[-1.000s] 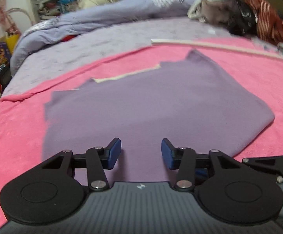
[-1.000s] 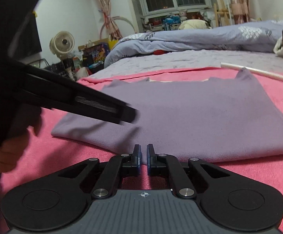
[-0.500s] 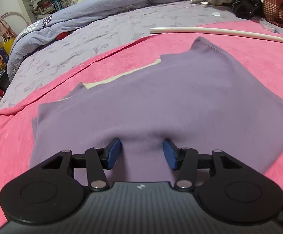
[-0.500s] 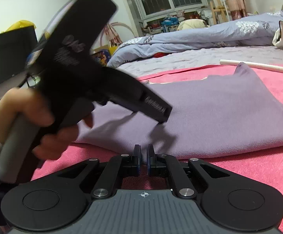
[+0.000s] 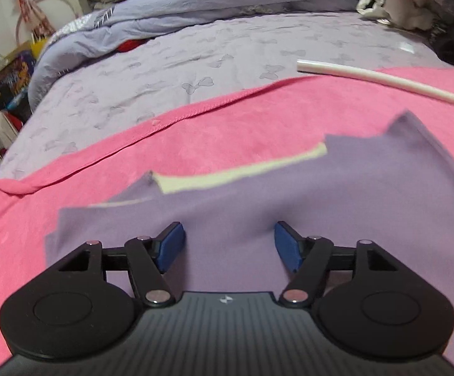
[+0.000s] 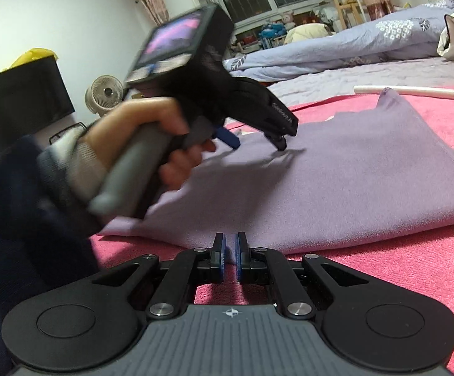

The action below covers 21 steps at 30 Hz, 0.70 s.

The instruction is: Fold clothes

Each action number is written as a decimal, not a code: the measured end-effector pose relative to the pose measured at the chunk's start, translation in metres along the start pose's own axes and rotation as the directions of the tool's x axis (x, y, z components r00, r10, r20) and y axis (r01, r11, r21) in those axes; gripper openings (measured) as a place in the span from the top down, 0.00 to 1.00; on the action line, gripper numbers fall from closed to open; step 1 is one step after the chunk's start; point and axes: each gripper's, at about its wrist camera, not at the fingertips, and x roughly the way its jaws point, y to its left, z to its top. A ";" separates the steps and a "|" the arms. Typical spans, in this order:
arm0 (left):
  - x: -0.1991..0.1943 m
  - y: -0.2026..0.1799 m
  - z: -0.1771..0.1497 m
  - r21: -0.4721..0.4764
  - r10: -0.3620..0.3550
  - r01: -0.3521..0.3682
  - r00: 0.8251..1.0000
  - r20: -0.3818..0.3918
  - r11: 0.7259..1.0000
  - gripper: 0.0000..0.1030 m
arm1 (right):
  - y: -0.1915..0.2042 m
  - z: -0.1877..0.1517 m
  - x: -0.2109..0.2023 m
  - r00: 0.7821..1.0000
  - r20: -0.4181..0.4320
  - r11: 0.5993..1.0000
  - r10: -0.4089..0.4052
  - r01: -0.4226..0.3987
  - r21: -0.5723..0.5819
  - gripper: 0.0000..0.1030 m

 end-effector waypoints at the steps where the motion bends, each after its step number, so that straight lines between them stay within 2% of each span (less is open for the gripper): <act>1: 0.006 0.002 0.006 -0.009 -0.002 0.002 1.000 -0.008 1.000 0.33 | -0.001 0.000 0.000 1.000 -0.001 1.000 0.003 -0.003 0.004 0.93; 7: 0.041 0.012 0.036 -0.063 -0.007 0.004 0.999 -0.043 0.998 0.26 | -0.007 0.002 0.002 0.999 -0.005 0.999 0.031 -0.031 0.035 0.93; 8: 0.047 0.013 0.039 -0.073 0.015 -0.018 0.999 -0.044 0.997 0.27 | -0.007 0.002 0.001 0.999 -0.007 0.999 0.037 -0.036 0.040 0.93; 10: 0.058 0.015 0.045 -0.094 0.068 -0.072 0.997 -0.045 0.993 0.23 | -0.007 0.000 0.001 0.999 -0.009 0.998 0.047 -0.047 0.049 0.93; 12: 0.059 0.016 0.051 -0.127 0.078 -0.085 0.995 -0.060 0.988 0.22 | -0.006 -0.004 -0.005 0.998 -0.010 0.997 0.056 -0.055 0.055 0.93; 15: 0.043 0.015 0.051 -0.101 0.118 -0.124 0.991 -0.069 0.987 0.28 | -0.007 -0.006 -0.006 0.997 -0.010 0.995 0.070 -0.069 0.072 0.93; 18: 0.006 0.015 0.033 -0.039 0.148 -0.149 0.989 -0.023 0.988 0.28 | -0.011 -0.004 -0.004 0.996 -0.009 0.992 0.087 -0.086 0.092 0.91; 20: -0.012 0.012 0.014 -0.018 0.133 -0.133 0.991 0.005 0.991 0.27 | -0.012 -0.003 -0.004 0.994 0.000 0.989 0.105 -0.105 0.101 0.90; 21: -0.020 0.010 0.003 -0.010 0.121 -0.121 0.992 0.018 0.993 0.25 | -0.013 -0.003 -0.005 0.993 0.007 0.988 0.116 -0.116 0.105 0.84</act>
